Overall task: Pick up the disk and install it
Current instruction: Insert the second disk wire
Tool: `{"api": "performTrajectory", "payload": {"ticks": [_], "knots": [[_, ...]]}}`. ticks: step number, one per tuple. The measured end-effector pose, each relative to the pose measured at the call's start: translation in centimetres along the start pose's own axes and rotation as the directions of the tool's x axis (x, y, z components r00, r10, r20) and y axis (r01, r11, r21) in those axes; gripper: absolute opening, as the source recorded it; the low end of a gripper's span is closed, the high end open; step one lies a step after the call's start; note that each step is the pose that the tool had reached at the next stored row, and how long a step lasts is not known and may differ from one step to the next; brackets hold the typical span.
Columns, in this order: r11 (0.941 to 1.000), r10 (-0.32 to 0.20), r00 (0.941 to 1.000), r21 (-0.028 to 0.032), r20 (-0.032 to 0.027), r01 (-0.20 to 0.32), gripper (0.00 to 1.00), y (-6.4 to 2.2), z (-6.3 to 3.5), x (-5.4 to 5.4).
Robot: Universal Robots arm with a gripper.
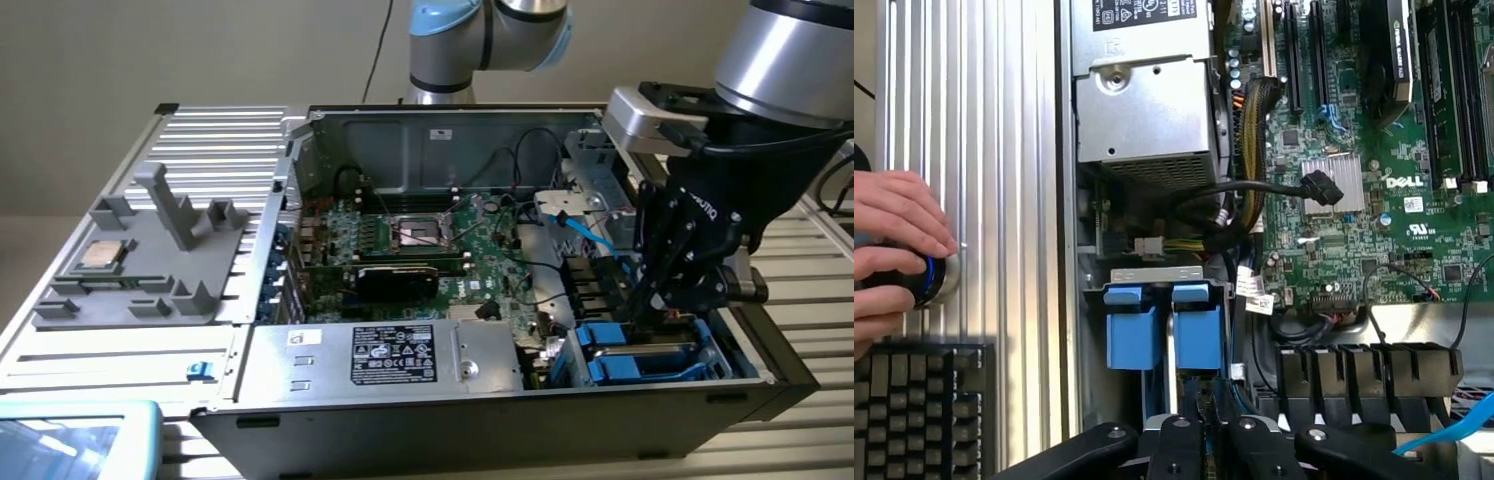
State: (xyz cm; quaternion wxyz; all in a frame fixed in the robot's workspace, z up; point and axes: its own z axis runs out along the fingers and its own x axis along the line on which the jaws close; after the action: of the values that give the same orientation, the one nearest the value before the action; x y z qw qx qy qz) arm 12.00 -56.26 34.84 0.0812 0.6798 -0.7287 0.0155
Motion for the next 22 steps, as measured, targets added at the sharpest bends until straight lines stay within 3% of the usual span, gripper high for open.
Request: {"api": "performTrajectory", "payload": {"ticks": [22], "knots": [[1.0000, -0.001, 1.0000, -0.0001, 0.0001, 0.001, 0.15, -0.16, 0.76, -0.30]]}}
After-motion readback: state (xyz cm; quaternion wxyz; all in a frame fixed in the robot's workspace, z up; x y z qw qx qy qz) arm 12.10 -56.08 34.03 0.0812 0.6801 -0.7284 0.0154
